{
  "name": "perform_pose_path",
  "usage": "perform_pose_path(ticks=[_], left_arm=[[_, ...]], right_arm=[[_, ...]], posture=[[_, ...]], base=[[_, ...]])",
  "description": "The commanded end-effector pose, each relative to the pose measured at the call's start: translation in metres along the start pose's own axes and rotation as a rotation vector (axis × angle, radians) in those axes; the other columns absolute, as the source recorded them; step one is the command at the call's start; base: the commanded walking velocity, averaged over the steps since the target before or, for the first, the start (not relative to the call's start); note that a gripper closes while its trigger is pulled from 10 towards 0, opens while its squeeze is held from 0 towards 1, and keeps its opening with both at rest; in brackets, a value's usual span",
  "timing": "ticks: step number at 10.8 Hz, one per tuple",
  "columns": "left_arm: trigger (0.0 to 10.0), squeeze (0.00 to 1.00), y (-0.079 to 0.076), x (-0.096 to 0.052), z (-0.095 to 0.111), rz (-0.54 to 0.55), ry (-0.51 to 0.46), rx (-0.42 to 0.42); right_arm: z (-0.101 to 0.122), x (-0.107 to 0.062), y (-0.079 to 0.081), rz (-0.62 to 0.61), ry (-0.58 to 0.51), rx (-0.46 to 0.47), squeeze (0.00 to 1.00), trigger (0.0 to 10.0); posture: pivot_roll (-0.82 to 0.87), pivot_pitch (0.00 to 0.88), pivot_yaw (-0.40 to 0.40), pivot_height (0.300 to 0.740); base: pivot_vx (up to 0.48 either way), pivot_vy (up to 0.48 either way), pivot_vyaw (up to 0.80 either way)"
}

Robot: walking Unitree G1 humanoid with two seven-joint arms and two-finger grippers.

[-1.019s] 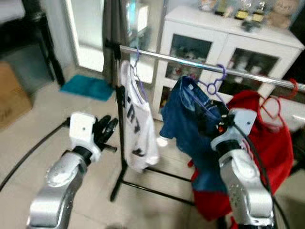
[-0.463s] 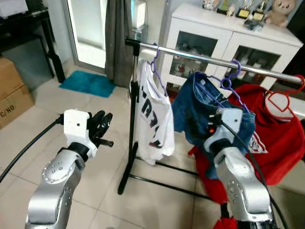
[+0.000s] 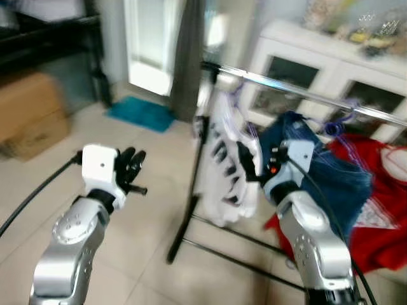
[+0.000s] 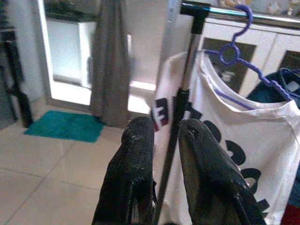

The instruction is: Hang hanger

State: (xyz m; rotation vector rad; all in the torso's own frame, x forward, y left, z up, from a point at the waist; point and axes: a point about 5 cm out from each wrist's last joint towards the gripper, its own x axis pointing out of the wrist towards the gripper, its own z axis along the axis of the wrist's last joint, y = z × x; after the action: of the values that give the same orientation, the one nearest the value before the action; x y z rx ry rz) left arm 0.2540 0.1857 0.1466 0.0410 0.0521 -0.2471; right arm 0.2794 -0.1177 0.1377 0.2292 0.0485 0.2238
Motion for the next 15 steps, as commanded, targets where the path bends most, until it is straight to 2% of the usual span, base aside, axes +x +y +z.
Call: perform_pose_path(ticks=[1, 6, 8, 10, 12, 14, 15], left_arm=[[10.0, 0.00, -0.008, 0.003, 0.001, -0.031, 0.005, -0.003], [10.0, 0.00, -0.010, 0.006, -0.001, -0.050, 0.023, 0.004], [10.0, 0.00, -0.014, 0.005, 0.000, -0.125, 0.030, -0.015], [10.0, 0.00, -0.022, 0.002, 0.000, -0.364, 0.066, 0.029], [10.0, 0.00, -0.023, 0.001, -0.001, -0.528, 0.142, 0.065], [10.0, 0.00, -0.021, -0.002, -0.002, -0.634, 0.194, 0.074], [10.0, 0.00, -0.022, -0.002, -0.003, -0.654, 0.207, 0.080]], right_arm=[[0.005, -0.001, -0.009, -0.037, -0.013, -0.008, 1.00, 10.0], [0.014, 0.005, -0.006, -0.001, -0.043, -0.021, 0.95, 10.0], [0.017, 0.008, -0.008, -0.015, -0.041, -0.041, 0.94, 10.0], [0.026, 0.011, -0.016, -0.026, -0.042, -0.037, 1.00, 10.0], [0.029, 0.017, -0.014, 0.032, -0.034, 0.053, 1.00, 10.0], [0.023, 0.037, -0.019, 0.054, 0.094, -0.026, 1.00, 10.0], [0.023, 0.048, -0.020, 0.080, 0.149, -0.040, 0.00, 10.0]], posture=[[-0.04, 0.000, -0.101, 0.740], [-0.03, 0.000, -0.107, 0.740], [-0.04, 0.000, -0.108, 0.740], [-0.03, 0.000, -0.113, 0.740], [-0.03, 0.000, -0.118, 0.740], [-0.04, 0.000, -0.119, 0.740], [-0.04, 0.000, -0.119, 0.740]], base=[[0.382, 0.000, 0.00], [0.385, 0.000, 0.00], [0.000, 0.000, 0.00], [0.000, 0.000, 0.00], [0.000, 0.000, 0.00], [0.000, 0.000, 0.00], [0.000, 0.000, 0.00]])
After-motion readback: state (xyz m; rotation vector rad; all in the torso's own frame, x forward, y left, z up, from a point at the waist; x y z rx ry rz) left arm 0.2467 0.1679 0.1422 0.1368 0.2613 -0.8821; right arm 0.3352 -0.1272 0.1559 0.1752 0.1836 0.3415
